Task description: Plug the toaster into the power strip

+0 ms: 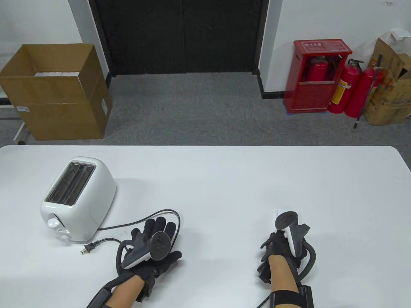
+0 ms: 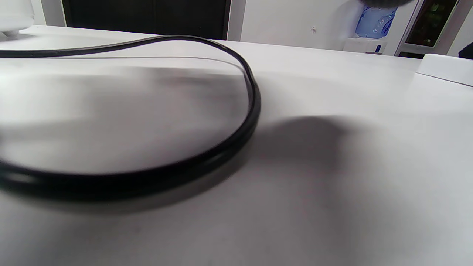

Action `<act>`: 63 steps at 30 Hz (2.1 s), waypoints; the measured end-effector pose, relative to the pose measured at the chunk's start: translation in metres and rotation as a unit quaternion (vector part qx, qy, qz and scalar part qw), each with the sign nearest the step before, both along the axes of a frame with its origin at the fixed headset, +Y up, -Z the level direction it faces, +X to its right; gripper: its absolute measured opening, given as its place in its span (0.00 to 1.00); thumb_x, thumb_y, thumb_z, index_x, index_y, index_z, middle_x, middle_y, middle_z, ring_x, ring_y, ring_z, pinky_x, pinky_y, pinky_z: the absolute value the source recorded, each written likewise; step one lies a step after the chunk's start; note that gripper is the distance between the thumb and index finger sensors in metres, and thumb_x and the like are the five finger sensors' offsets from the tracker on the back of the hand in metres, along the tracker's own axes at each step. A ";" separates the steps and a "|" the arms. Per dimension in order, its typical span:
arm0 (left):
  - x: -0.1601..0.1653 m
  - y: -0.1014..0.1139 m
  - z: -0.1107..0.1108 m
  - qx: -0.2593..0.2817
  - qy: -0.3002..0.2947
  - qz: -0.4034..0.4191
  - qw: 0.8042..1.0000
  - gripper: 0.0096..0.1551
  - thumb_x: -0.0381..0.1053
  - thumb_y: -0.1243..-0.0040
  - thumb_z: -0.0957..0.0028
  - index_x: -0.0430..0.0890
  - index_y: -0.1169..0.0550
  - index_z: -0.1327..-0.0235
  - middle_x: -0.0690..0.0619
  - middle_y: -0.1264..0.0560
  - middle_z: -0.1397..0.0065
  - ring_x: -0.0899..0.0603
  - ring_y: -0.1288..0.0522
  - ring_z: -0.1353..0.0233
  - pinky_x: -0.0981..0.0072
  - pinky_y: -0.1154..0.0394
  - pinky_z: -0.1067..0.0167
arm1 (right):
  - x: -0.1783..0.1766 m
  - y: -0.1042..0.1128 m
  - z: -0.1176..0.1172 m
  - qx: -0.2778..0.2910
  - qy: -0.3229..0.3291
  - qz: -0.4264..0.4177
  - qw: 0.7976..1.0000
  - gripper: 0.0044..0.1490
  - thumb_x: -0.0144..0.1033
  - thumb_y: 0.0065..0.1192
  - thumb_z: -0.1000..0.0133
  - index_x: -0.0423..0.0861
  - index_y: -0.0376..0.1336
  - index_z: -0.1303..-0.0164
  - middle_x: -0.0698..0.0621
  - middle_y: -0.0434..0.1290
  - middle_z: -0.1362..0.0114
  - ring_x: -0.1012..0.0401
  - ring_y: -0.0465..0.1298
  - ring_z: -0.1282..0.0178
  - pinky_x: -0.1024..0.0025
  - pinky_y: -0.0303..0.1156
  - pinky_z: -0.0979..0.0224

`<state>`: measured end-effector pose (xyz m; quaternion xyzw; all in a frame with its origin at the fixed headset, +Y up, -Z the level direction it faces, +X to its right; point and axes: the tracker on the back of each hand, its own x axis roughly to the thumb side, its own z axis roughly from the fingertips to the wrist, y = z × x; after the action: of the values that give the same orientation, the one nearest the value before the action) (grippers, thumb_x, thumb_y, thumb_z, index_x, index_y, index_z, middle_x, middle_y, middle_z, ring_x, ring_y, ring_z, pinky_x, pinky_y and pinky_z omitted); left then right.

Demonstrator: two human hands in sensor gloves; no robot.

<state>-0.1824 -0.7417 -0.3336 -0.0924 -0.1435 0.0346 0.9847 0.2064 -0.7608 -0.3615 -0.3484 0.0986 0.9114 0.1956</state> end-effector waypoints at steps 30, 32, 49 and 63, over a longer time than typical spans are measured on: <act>-0.002 0.003 -0.001 0.010 0.003 0.013 1.000 0.53 0.75 0.56 0.52 0.58 0.59 0.19 0.48 0.61 0.12 0.32 0.62 0.13 0.22 0.60 0.32 | -0.139 0.008 0.000 0.069 0.394 -0.002 0.917 0.43 0.49 0.59 0.48 0.54 0.49 0.23 0.40 0.59 0.21 0.40 0.69 0.32 0.43 0.69 0.35; -0.002 0.003 -0.001 0.010 0.003 0.013 1.000 0.53 0.75 0.56 0.52 0.58 0.59 0.19 0.48 0.61 0.12 0.32 0.62 0.13 0.22 0.60 0.32 | -0.145 0.006 0.002 0.062 0.407 0.006 0.911 0.43 0.49 0.59 0.48 0.54 0.49 0.23 0.41 0.59 0.20 0.41 0.69 0.31 0.43 0.69 0.35; -0.022 0.029 -0.010 0.050 0.049 -0.004 0.998 0.49 0.70 0.51 0.50 0.59 0.52 0.18 0.51 0.51 0.11 0.35 0.50 0.11 0.25 0.51 0.27 | -0.171 -0.001 0.004 0.024 0.458 0.007 0.889 0.39 0.48 0.61 0.48 0.61 0.54 0.25 0.44 0.62 0.19 0.42 0.70 0.30 0.41 0.69 0.34; -0.110 -0.002 -0.042 -0.040 0.241 -0.275 0.930 0.34 0.48 0.36 0.46 0.55 0.32 0.24 0.55 0.29 0.21 0.43 0.23 0.25 0.43 0.29 0.30 | -0.171 0.000 0.002 0.015 0.454 -0.009 0.891 0.39 0.46 0.61 0.48 0.61 0.54 0.25 0.45 0.62 0.19 0.41 0.69 0.30 0.41 0.68 0.34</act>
<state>-0.2922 -0.7442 -0.3759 -0.1564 0.1309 -0.2107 0.9560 0.0356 -0.7606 -0.3593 0.1074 0.1658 0.9699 0.1427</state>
